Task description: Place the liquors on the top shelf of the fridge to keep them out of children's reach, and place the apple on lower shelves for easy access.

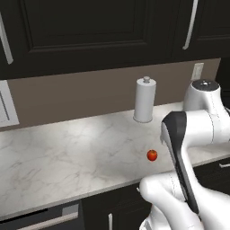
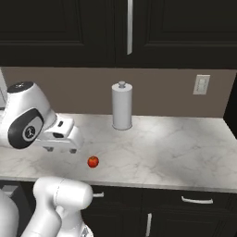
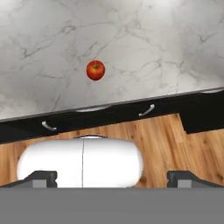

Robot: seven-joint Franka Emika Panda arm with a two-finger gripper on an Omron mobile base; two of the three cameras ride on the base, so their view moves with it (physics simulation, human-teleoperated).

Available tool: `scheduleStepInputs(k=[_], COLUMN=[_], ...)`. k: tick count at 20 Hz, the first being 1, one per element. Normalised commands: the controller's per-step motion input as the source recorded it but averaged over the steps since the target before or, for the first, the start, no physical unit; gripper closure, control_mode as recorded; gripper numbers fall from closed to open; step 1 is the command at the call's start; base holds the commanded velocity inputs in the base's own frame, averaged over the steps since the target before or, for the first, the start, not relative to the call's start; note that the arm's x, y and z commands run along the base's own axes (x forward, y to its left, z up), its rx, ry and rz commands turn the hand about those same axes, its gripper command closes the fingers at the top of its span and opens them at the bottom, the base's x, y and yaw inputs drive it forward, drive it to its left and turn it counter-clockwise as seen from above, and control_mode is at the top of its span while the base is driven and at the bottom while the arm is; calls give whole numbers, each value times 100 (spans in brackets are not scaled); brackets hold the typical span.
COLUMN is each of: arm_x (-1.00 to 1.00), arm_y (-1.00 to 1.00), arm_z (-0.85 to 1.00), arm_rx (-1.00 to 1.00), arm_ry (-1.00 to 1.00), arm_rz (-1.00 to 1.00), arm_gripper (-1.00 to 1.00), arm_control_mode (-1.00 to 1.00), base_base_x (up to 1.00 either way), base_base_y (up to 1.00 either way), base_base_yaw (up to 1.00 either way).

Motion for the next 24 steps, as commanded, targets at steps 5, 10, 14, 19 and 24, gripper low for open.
scheduleStepInputs(k=[5, 10, 14, 19, 24], arm_x=[10, 17, 21, 31, 37], arm_y=[0, 0, 0, 0, 0], arm_z=[-55, -34, -19, -21, -33], arm_rx=[6, 13, 8, 0, 0], arm_ry=[0, 0, 0, 0, 0], arm_rz=[-7, -2, 0, 0, 0], arm_gripper=[-100, -100, -100, -100, -100], arm_control_mode=[-100, -100, -100, -100, -100], base_base_x=[0, 0, 0, 0, 0], base_base_y=[0, 0, 0, 0, 0], base_base_yaw=[0, 0, 0, 0, 0])
